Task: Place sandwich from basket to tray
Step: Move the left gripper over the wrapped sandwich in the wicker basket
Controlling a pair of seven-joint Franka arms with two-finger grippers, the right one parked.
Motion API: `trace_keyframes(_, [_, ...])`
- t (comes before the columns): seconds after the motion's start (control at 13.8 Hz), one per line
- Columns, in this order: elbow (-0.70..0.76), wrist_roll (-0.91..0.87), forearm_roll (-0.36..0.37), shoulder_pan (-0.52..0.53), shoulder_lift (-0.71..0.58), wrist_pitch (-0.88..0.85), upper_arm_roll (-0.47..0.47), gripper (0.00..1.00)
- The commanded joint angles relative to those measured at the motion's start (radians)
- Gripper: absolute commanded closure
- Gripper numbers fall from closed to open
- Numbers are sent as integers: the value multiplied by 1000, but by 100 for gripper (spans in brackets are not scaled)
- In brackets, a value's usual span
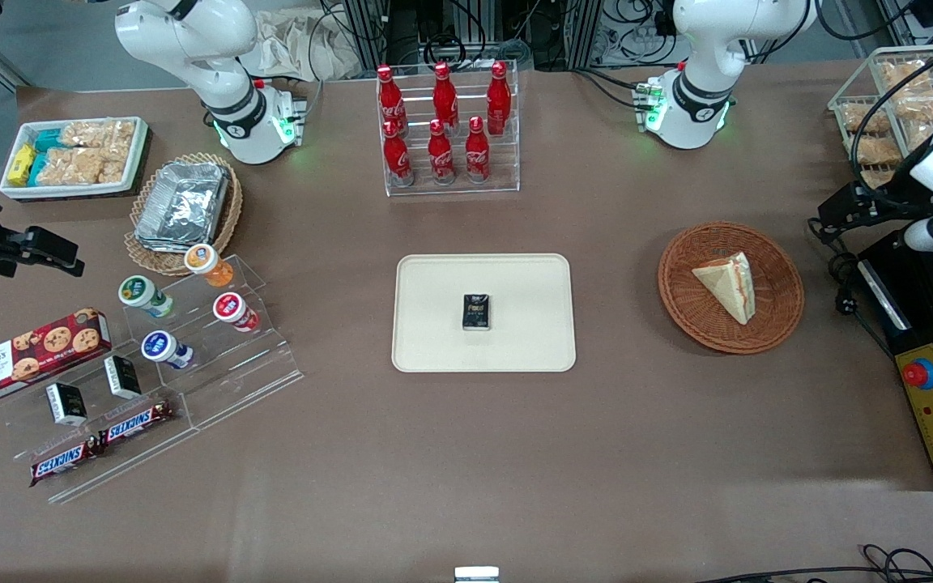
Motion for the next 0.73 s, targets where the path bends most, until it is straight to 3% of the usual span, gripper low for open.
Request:
trace_keyframes(0.0, [26,12,5,-8,13,-26,10,0])
trace_keyframes(0.22, [25,-56,3,-3,13,-38,12,0])
trace_keyframes(0.44, [8,-328,-27,-2,17,-29,12,0])
trace_keyframes(0.65, [-120,-406,-29,-2,-22,-8,28,0])
